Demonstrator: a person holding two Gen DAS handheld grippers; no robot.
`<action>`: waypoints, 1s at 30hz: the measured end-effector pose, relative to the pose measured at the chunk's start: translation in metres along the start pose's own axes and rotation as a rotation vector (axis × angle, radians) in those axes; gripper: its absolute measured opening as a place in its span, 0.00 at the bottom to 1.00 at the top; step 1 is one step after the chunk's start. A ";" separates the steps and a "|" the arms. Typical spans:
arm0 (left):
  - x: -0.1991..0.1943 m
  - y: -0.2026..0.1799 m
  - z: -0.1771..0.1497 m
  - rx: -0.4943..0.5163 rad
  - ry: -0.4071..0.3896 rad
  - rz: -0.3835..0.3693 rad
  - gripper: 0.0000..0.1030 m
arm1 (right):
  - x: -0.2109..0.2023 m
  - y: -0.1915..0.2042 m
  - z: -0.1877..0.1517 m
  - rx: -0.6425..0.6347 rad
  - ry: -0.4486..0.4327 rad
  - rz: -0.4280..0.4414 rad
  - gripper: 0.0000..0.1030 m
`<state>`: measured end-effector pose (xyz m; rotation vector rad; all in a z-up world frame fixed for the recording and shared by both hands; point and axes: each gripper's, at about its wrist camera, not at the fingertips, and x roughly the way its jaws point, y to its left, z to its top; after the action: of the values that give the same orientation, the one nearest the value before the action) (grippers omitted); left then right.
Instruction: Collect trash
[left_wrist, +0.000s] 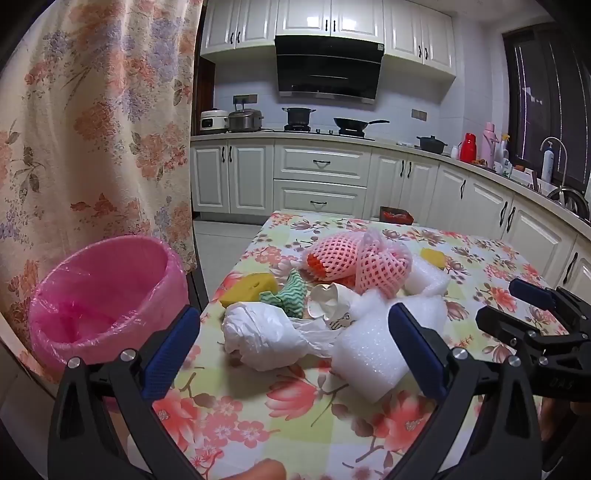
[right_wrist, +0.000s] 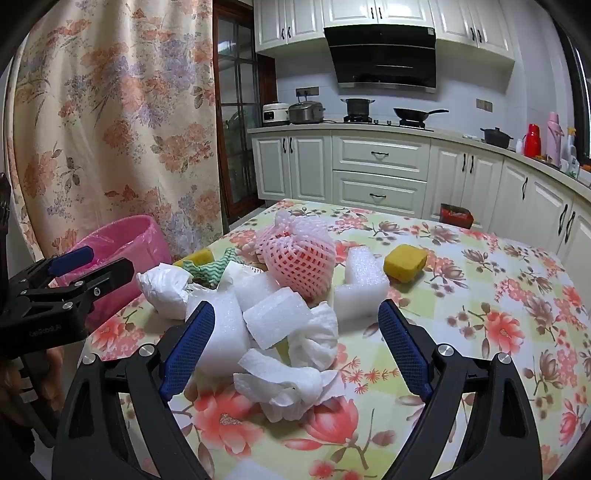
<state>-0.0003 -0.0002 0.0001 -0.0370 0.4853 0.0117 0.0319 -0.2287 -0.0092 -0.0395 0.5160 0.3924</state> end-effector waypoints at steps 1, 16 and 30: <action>0.000 0.000 0.000 -0.001 0.002 -0.001 0.96 | 0.000 0.000 0.000 0.001 0.000 0.000 0.82; 0.000 0.000 0.000 0.001 0.003 -0.001 0.96 | 0.001 -0.001 0.000 0.005 0.005 0.003 0.82; 0.000 0.000 0.000 0.002 0.003 -0.001 0.96 | -0.001 -0.001 0.001 0.006 0.005 0.001 0.82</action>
<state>0.0001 -0.0003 0.0003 -0.0357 0.4885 0.0105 0.0319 -0.2294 -0.0075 -0.0344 0.5217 0.3922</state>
